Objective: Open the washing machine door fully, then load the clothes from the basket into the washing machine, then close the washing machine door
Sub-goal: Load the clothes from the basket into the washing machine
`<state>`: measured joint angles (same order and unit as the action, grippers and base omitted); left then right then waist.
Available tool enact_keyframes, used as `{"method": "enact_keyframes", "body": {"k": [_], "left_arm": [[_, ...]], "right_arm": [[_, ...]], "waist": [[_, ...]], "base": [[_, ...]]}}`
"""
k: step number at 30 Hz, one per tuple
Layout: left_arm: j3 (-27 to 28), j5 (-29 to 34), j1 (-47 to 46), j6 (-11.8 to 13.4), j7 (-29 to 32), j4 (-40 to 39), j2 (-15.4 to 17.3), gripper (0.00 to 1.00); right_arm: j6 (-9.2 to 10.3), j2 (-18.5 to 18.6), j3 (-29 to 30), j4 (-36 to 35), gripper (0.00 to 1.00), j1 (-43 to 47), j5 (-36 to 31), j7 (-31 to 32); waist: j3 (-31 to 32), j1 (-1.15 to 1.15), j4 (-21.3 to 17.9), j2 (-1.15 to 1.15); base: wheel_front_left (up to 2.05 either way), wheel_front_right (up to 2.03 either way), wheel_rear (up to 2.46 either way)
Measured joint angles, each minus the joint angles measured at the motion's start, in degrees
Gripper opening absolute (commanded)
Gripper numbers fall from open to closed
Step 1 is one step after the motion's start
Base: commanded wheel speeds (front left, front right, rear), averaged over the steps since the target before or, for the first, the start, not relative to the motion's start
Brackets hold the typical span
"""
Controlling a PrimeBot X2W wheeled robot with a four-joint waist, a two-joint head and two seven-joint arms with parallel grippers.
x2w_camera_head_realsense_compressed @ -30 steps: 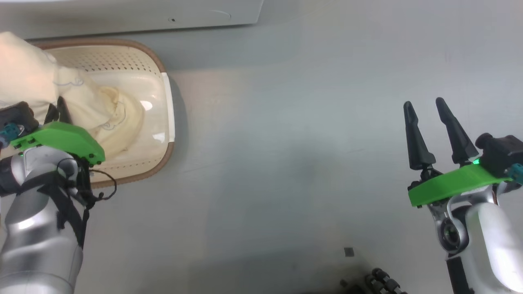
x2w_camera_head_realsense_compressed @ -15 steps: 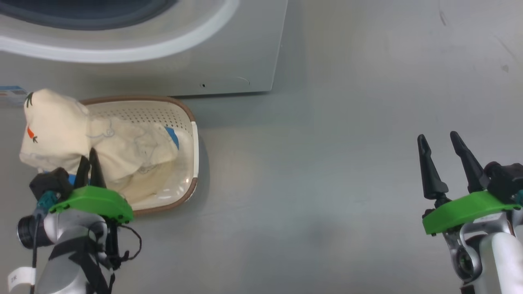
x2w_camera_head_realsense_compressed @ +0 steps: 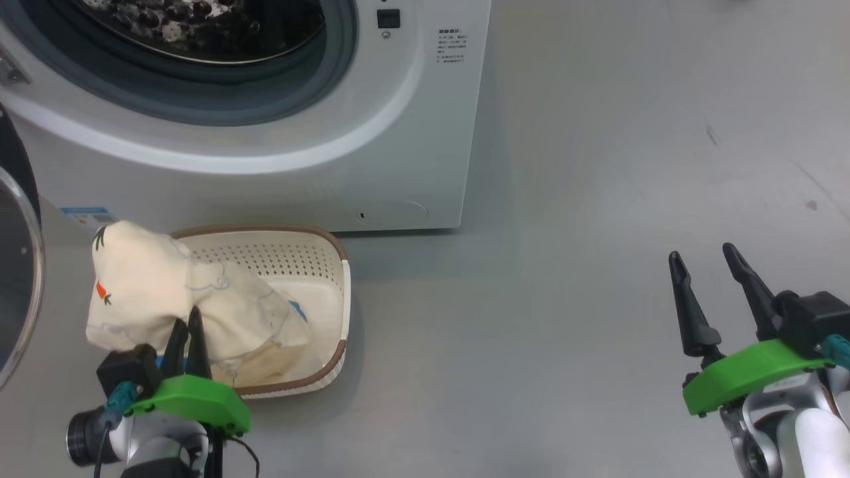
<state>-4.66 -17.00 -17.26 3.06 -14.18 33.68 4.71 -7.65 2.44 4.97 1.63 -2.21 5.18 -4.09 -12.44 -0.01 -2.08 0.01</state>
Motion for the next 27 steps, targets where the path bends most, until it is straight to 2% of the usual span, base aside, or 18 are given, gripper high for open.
{"method": "enact_keyframes", "body": {"k": [10,27], "left_arm": [[-1.6,0.4,5.5,0.5,1.9,-5.9,0.1,0.00],[-3.0,0.4,7.2,2.1,4.8,-11.6,0.6,0.00]], "right_arm": [[0.00,0.0,-1.8,-4.4,1.00,3.4,-0.2,2.2],[0.00,0.0,-2.4,-5.3,1.00,4.5,-0.2,2.7]], "waist": [[5.5,0.00,1.6,0.00],[5.6,0.00,1.9,0.00]], "base": [[0.00,0.00,0.00],[0.00,0.00,0.00]]}}
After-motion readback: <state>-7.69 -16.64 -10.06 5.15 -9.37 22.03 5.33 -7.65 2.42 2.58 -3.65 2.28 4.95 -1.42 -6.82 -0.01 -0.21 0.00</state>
